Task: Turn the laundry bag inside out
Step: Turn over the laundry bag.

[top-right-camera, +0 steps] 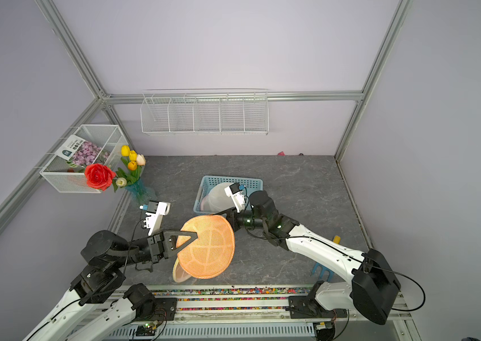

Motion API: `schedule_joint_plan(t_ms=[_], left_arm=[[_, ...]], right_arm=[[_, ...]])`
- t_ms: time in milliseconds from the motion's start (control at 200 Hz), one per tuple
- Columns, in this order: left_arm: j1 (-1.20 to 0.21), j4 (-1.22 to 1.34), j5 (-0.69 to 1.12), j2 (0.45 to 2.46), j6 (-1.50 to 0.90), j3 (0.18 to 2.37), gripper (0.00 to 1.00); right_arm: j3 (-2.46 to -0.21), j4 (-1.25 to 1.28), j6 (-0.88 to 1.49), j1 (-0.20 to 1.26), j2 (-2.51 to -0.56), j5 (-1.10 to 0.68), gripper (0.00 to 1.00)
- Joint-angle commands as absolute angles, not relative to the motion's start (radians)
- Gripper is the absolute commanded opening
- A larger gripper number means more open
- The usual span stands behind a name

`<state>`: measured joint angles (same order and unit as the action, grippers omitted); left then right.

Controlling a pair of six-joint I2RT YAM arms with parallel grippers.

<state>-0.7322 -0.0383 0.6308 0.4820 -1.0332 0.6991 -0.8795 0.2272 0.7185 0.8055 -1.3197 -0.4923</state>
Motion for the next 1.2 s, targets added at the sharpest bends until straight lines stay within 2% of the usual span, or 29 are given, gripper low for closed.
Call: schedule_joint_plan(t_ms=[0, 155, 195, 285, 365, 490, 550, 655, 740, 935, 1195], left_arm=[[-0.743, 0.015, 0.476, 0.415, -1.032, 0.799, 0.00], [-0.743, -0.248, 0.273, 0.443, -1.041, 0.912, 0.00], [-0.743, -0.289, 0.231, 0.454, -1.061, 0.935, 0.00], [-0.743, -0.339, 0.151, 0.480, -1.083, 0.965, 0.00], [-0.744, -0.364, 0.096, 0.498, -1.083, 0.987, 0.00], [-0.744, -0.370, 0.025, 0.522, -1.082, 0.999, 0.00], [-0.743, -0.370, -0.003, 0.537, -1.083, 1.002, 0.00], [-0.743, -0.386, -0.045, 0.566, -1.119, 1.011, 0.00], [-0.743, -0.381, -0.052, 0.588, -1.131, 1.007, 0.00], [-0.743, -0.390, -0.081, 0.604, -1.165, 0.988, 0.00], [-0.744, -0.391, -0.115, 0.588, -1.198, 0.964, 0.00]], right_arm=[[-0.812, 0.285, 0.775, 0.791, -1.303, -0.356, 0.00], [-0.799, 0.146, 0.695, 0.789, -1.121, -0.202, 0.44], [-0.807, 0.090, 0.659, 0.788, -1.075, -0.164, 0.50], [-0.825, -0.026, 0.590, 0.789, -0.976, -0.073, 0.56], [-0.816, -0.049, 0.540, 0.789, -0.881, -0.026, 0.60], [-0.862, -0.057, 0.451, 0.818, -0.843, -0.112, 0.61], [-0.930, -0.100, 0.370, 0.896, -0.887, -0.085, 0.61], [-1.072, -0.171, 0.168, 1.111, -1.004, 0.112, 0.61], [-1.168, -0.172, 0.052, 1.214, -1.111, 0.207, 0.61], [-1.270, -0.101, -0.099, 1.331, -1.263, 0.324, 0.63], [-1.283, 0.043, -0.203, 1.416, -1.371, 0.492, 0.67]])
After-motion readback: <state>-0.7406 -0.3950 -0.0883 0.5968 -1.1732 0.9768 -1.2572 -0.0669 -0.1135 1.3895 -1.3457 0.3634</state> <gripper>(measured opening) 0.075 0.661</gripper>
